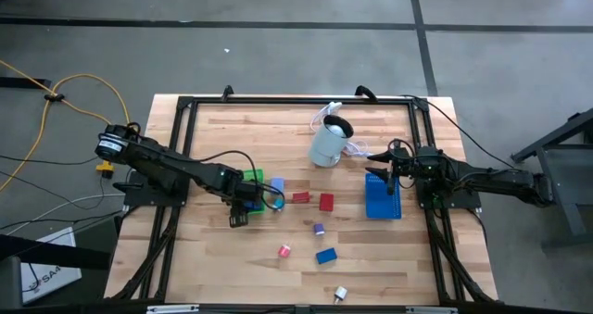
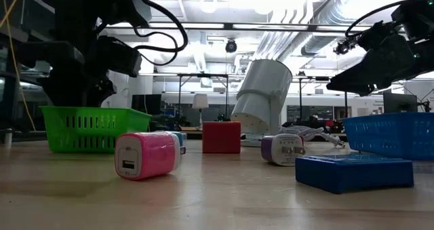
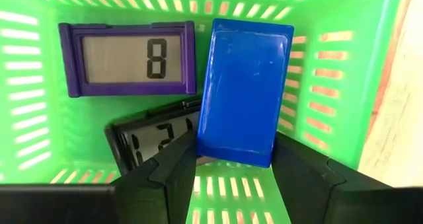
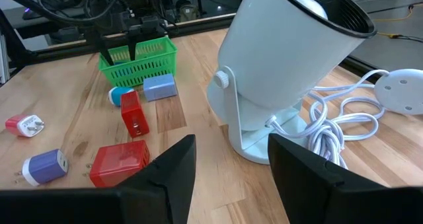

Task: Pick & Place Office items
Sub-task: Put the left blue digital timer into the green bin, then put the blue digital timer into the green bin

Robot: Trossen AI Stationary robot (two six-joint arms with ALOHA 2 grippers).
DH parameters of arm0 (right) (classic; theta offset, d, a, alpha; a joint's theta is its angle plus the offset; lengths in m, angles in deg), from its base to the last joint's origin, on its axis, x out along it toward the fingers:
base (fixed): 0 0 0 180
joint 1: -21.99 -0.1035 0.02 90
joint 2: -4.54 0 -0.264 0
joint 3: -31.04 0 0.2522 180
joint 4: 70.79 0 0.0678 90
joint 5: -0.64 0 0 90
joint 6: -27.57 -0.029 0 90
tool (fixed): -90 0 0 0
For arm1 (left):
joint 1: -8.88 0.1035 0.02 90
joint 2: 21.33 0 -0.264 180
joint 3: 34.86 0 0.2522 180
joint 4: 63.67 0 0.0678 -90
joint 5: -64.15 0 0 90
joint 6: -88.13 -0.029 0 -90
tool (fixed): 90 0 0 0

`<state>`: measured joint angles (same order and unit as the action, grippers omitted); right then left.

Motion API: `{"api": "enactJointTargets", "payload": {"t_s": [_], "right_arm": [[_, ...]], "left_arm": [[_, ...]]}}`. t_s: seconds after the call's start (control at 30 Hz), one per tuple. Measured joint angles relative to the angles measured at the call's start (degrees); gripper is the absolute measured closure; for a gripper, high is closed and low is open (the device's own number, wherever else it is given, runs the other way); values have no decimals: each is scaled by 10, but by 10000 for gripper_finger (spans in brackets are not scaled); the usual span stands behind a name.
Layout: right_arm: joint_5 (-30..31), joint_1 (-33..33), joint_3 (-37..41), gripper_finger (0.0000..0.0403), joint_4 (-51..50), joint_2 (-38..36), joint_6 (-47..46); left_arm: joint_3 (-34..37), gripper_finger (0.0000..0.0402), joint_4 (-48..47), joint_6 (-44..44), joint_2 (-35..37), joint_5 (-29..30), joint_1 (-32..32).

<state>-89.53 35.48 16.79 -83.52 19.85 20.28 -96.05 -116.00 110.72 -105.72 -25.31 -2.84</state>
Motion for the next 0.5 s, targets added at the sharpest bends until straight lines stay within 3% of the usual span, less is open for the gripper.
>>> {"api": "enactJointTargets", "payload": {"t_s": [0.5], "right_arm": [[0,0,0,227,0,0,0]], "left_arm": [[0,174,-2,-16,10,-3,11]]}}
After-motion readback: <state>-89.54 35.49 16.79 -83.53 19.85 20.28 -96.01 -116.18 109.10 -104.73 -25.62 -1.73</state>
